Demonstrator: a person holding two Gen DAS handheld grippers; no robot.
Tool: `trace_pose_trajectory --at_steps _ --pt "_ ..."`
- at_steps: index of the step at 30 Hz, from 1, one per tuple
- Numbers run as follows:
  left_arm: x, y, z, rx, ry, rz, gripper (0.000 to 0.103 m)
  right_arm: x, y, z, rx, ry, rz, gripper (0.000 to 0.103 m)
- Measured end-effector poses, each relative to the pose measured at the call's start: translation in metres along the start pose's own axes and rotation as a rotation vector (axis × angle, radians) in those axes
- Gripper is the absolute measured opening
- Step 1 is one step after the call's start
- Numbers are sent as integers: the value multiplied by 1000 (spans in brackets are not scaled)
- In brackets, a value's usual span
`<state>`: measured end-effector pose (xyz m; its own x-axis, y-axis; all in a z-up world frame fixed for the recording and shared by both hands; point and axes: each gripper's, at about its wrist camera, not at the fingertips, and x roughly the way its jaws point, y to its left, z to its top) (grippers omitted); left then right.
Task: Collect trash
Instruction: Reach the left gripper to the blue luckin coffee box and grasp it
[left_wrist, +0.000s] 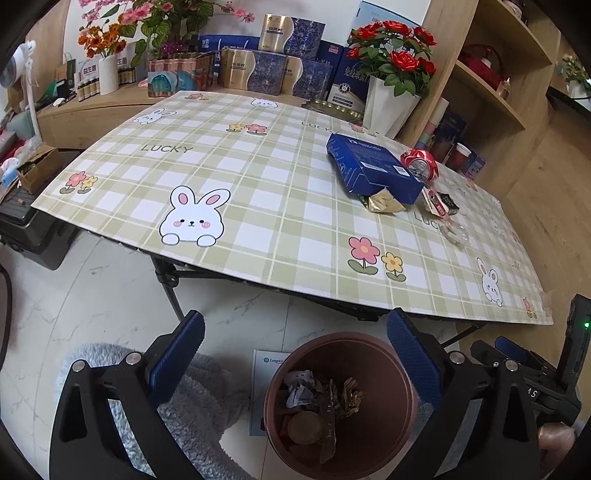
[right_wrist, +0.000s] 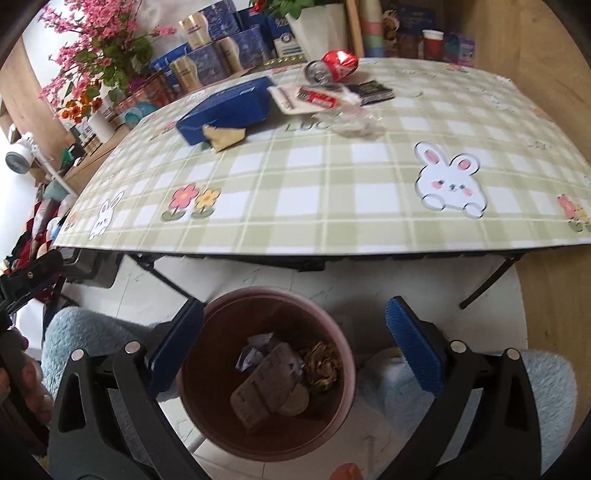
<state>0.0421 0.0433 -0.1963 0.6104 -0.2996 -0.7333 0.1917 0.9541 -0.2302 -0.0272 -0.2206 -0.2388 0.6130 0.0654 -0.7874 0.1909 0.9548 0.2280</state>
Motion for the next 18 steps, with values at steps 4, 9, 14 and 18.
trace_pose_trajectory --at_steps 4,9,14,18 --pt "6 3 16 8 -7 13 97 -1 -7 10 22 -25 13 97" --pt "15 8 45 8 -6 47 96 -3 -9 28 20 -60 68 97" --pt "17 2 73 1 -37 0 96 -15 -11 45 -2 -102 97 97" --pt "27 0 90 -30 -14 -51 96 -17 -22 60 29 -125 96 97"
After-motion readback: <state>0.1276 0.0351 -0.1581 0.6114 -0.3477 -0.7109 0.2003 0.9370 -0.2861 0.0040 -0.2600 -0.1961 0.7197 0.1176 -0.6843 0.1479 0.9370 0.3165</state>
